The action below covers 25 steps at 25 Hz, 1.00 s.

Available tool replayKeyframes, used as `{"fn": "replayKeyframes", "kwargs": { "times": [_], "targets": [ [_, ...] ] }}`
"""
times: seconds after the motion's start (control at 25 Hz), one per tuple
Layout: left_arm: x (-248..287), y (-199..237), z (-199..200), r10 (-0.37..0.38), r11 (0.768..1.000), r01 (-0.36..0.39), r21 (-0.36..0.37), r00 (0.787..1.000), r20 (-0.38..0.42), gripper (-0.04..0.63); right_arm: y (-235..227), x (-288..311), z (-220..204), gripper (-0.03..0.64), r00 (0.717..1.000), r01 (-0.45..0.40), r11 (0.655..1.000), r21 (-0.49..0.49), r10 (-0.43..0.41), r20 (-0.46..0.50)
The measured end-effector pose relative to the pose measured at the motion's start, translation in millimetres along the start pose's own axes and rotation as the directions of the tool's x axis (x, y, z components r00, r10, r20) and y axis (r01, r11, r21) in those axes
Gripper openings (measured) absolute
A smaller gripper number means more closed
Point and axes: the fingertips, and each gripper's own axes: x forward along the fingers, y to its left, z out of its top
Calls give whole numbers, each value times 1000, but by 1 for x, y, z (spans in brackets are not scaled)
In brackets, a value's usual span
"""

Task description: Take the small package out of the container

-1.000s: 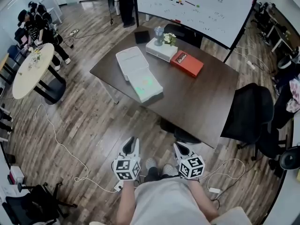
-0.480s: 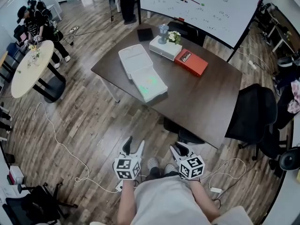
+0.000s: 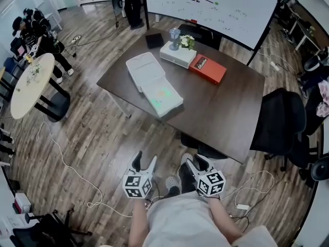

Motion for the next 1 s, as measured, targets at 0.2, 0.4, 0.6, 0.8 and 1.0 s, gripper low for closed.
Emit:
{"fn": "replayKeyframes", "kwargs": {
  "times": [0.2,0.4,0.6,0.8,1.0],
  "targets": [
    [17,5,6,3,1000,-3,11,1000,-5,268,-18,16,10,183,1000,20,1000,20,-20,18],
    [46,26,18,20,1000,-20,1,1000,-3,268,-34,51,29,192,1000,2,1000,19,-2,23],
    [90,44,48,17,1000,-17,23,1000,-10,268,-59,94,63,192,999,0,999,33,-1,32],
    [135,62,76,15,999,-14,34,1000,-23,268,-78,137,98,192,999,-18,999,40,17,35],
    [181,75,99,8,999,-5,44,999,-51,268,-106,175,133,193,999,-14,999,47,13,36]
  ]
}}
